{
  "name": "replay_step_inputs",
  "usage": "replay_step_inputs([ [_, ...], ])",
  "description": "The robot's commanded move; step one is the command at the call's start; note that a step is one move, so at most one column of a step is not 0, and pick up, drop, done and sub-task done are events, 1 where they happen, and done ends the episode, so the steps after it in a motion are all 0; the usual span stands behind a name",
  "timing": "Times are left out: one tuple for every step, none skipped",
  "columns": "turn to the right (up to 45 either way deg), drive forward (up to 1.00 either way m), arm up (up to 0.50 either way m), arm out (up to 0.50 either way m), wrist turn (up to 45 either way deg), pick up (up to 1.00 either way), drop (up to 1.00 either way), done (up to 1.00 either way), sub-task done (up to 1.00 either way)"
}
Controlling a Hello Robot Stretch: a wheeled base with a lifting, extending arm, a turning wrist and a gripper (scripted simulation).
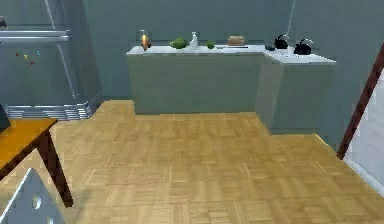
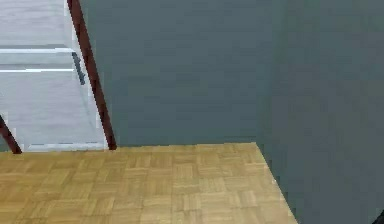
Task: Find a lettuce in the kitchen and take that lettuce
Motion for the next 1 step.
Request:
replay_step_inputs([
  [0.0,0.70,0.00,0.00,0.0,0.00,0.00,0.00,0.00],
])
